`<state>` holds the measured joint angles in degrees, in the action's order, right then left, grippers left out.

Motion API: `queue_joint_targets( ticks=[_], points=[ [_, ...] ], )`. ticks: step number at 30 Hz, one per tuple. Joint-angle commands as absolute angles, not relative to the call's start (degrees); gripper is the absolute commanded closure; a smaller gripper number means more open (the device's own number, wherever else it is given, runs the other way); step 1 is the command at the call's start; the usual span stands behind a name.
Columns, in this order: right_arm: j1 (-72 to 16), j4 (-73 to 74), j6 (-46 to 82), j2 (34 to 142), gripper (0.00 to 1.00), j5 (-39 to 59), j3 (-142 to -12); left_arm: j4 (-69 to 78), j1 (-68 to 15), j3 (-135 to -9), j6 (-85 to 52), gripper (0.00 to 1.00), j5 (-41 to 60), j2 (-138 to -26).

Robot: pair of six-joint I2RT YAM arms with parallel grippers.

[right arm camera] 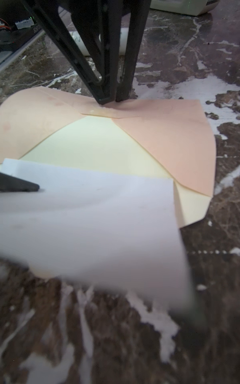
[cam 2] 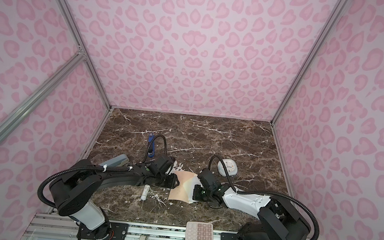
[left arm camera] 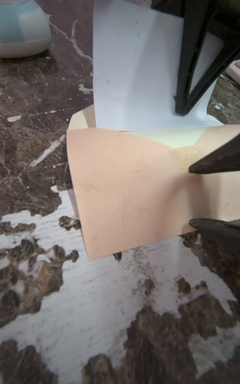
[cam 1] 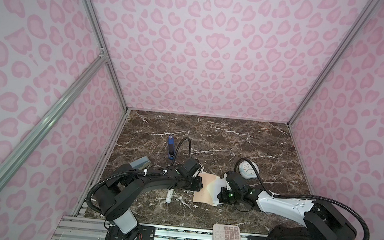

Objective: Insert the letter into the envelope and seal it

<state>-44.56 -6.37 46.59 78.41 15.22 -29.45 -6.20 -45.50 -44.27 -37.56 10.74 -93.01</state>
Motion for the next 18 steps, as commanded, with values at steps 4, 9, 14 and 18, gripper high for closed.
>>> queue_joint_targets(
  ticks=[4,9,14,18],
  points=[
    [-43.1,-11.4,44.8,76.2,1.00,14.8,-30.0,-15.3,-45.7,-45.2,-36.1,0.58,6.4,-92.7],
    [-42.8,-10.8,44.8,77.1,1.00,15.1,-29.8,-15.8,-45.9,-46.5,-35.8,0.58,6.2,-93.3],
    [-42.8,-9.7,44.8,78.7,1.00,15.9,-30.1,-14.9,-46.1,-46.9,-35.9,0.58,7.1,-94.5],
    [-42.8,-9.6,44.3,79.5,1.00,16.2,-30.8,-14.8,-46.2,-46.8,-35.9,0.59,7.2,-94.6]
  ],
)
